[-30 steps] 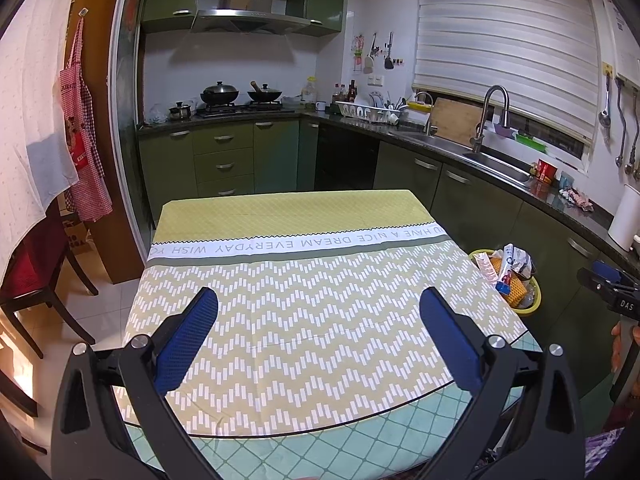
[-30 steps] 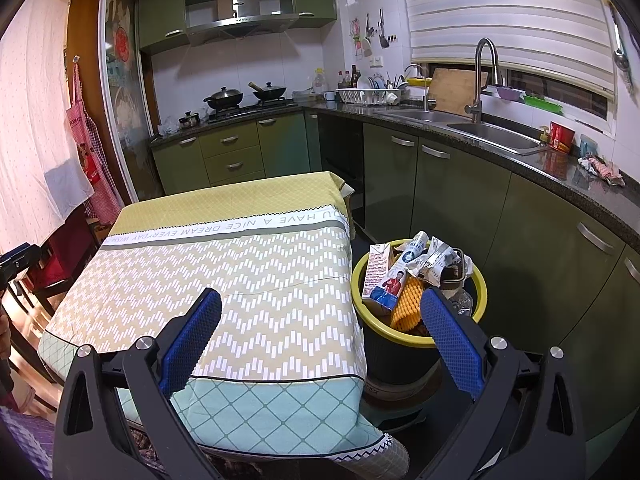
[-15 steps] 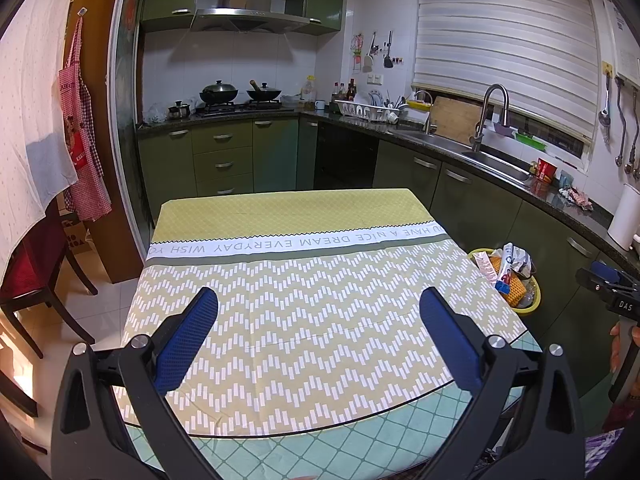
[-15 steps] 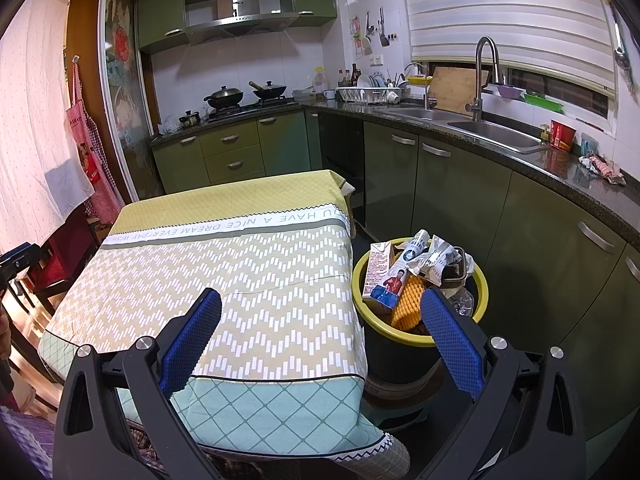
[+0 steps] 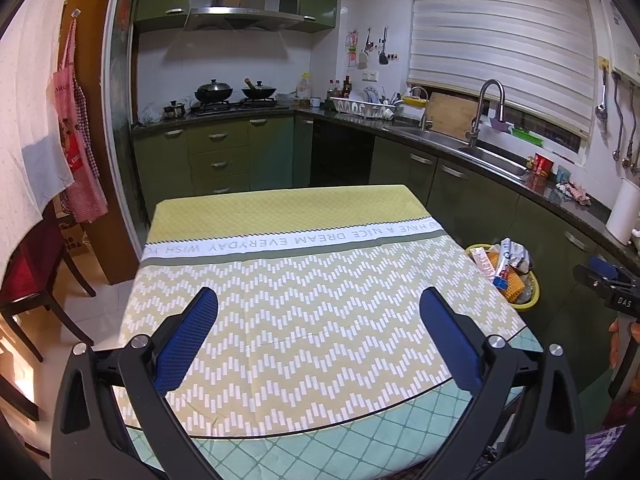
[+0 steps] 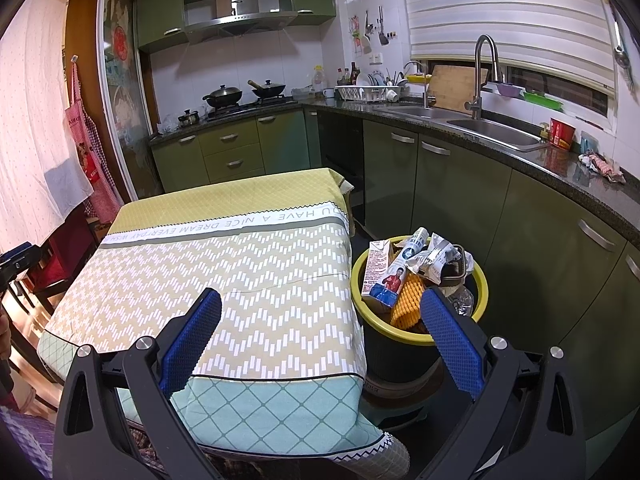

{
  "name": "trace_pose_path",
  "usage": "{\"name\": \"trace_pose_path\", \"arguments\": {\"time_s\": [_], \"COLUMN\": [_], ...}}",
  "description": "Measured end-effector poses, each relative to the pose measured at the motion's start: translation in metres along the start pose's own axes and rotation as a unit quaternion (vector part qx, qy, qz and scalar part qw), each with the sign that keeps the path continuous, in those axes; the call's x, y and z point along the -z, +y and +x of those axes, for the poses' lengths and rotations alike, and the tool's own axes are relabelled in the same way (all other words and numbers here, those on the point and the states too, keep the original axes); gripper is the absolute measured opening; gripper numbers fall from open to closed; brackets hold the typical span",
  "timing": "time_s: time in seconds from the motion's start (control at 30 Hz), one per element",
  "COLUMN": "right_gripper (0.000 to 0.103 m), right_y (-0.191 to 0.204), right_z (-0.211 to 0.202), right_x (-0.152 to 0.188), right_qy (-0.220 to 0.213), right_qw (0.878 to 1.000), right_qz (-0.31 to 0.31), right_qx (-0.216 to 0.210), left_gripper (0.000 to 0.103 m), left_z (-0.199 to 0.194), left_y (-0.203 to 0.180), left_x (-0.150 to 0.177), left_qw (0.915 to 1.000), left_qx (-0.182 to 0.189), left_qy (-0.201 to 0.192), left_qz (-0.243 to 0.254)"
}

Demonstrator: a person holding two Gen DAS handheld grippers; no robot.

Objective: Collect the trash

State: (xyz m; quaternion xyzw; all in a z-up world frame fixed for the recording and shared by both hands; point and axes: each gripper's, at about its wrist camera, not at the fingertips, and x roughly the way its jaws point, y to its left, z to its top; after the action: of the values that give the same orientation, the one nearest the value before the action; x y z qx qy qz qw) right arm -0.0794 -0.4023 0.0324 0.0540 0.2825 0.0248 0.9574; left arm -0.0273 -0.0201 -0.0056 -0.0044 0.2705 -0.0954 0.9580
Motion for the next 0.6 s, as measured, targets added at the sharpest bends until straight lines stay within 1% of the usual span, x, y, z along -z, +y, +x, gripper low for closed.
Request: {"name": "trace_pose_path", "arguments": {"time_s": [0.07, 0.13, 0.33, 0.43, 0.5, 0.6], "right_gripper": [0.098, 0.098, 0.098, 0.098, 0.098, 0.098], "right_y": [0.0, 0.001, 0.0, 0.001, 0.0, 0.003], "right_z": [0.001, 0.002, 0.002, 0.004, 0.007, 0.016], "right_x": [0.001, 0.003, 0.002, 0.004, 0.003, -0.001], "right_qy": [0.001, 0.001, 0.002, 0.005, 0.006, 0.012], "right_qw": [1.0, 1.0, 1.0, 1.0, 1.0, 1.0], "right_qz": [0.0, 0.0, 0.001, 0.002, 0.002, 0.0], "right_qx": [0.0, 0.0, 0.0, -0.001, -0.002, -0.011], "left_gripper": [0.096, 0.096, 0.096, 0.096, 0.096, 0.096], "left_z": [0.003, 0.004, -0.001, 0.003, 0.007, 0.019], "left_y": [0.005, 0.006, -0.002, -0.002, 0.0, 0.009], "left_x": [-0.003, -0.003, -0.005, -0.008, -0.01, -0.014], "left_qw": [0.9999, 0.9998, 0.9994, 0.9996, 0.9998, 1.0], "left_qx": [0.012, 0.016, -0.004, 0.004, -0.004, 0.0], "left_qy": [0.002, -0.001, -0.03, -0.021, -0.015, -0.001], "left_qz": [-0.006, -0.009, 0.017, 0.017, 0.013, 0.004]}}
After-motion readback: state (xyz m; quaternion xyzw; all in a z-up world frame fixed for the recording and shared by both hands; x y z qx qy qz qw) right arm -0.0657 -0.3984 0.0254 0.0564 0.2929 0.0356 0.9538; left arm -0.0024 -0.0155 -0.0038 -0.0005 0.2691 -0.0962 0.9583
